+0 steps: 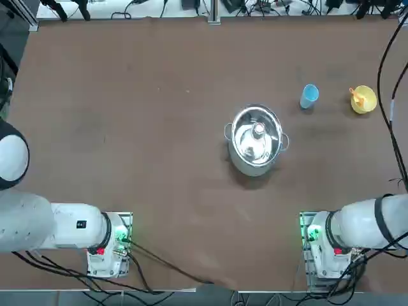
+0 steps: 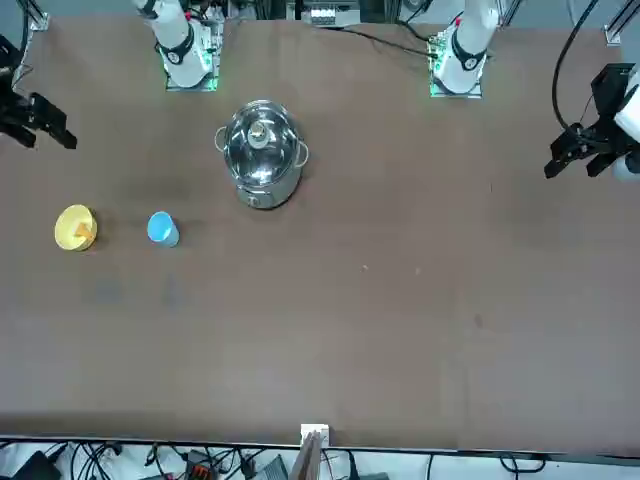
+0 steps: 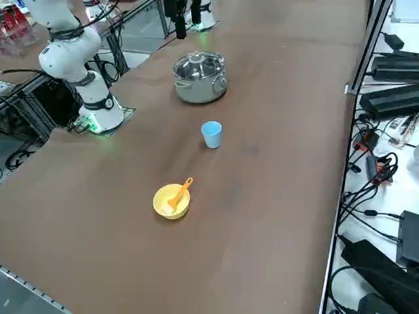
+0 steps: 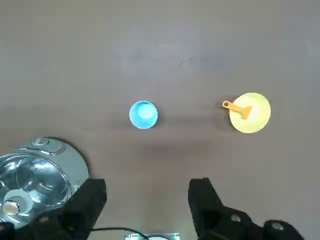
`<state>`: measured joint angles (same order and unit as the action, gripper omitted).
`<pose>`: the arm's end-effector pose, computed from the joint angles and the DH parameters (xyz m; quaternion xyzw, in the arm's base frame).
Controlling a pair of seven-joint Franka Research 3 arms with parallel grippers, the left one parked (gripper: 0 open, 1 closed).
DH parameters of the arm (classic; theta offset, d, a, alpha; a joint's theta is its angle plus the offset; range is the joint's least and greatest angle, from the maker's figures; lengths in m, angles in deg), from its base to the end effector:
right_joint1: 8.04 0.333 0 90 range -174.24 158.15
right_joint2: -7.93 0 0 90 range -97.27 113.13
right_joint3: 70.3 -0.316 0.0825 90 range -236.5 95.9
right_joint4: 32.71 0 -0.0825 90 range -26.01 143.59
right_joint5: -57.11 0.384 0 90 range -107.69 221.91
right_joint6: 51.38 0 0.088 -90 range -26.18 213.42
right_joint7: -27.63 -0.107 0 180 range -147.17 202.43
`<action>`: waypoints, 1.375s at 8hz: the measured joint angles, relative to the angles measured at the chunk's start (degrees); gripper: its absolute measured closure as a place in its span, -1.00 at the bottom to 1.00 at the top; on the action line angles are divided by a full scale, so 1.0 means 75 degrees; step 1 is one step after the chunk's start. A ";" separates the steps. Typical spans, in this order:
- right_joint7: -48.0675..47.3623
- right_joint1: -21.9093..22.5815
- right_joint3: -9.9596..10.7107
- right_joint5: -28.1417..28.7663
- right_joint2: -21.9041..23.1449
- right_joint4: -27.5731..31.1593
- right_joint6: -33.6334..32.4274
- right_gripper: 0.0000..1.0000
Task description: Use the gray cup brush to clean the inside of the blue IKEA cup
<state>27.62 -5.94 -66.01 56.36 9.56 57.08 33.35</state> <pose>0.5356 -0.0226 0.6339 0.9993 -0.0195 -0.0301 0.0049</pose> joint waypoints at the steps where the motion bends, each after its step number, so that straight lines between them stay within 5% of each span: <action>1: 0.0001 0.0000 0.0004 -0.0001 -0.0024 0.0000 0.0002 -1.00; 6: 0.0001 0.0046 -0.0008 -0.0340 -0.0168 -0.0060 0.0014 -1.00; 11: -0.0606 0.0229 0.0008 -0.2502 -0.1881 -0.0008 0.0606 -1.00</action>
<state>23.08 -4.22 -65.95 37.59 -4.55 57.02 37.90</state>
